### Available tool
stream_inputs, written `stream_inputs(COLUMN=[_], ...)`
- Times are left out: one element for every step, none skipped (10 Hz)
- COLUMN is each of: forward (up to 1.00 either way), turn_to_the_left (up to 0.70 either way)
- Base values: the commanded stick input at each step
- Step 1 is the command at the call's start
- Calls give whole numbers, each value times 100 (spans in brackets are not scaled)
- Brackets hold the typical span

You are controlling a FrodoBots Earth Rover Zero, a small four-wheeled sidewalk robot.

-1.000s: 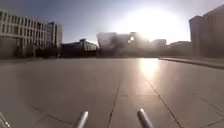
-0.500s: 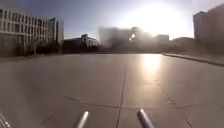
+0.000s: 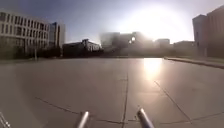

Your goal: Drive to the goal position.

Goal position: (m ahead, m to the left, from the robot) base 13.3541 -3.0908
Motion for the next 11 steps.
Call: stream_inputs(forward=[100, 100, 100, 100, 100, 100, 100, 100, 100, 100, 100], turn_to_the_left=[0, 0, 0, 0, 0, 0, 0, 0, -4, -27, -27])
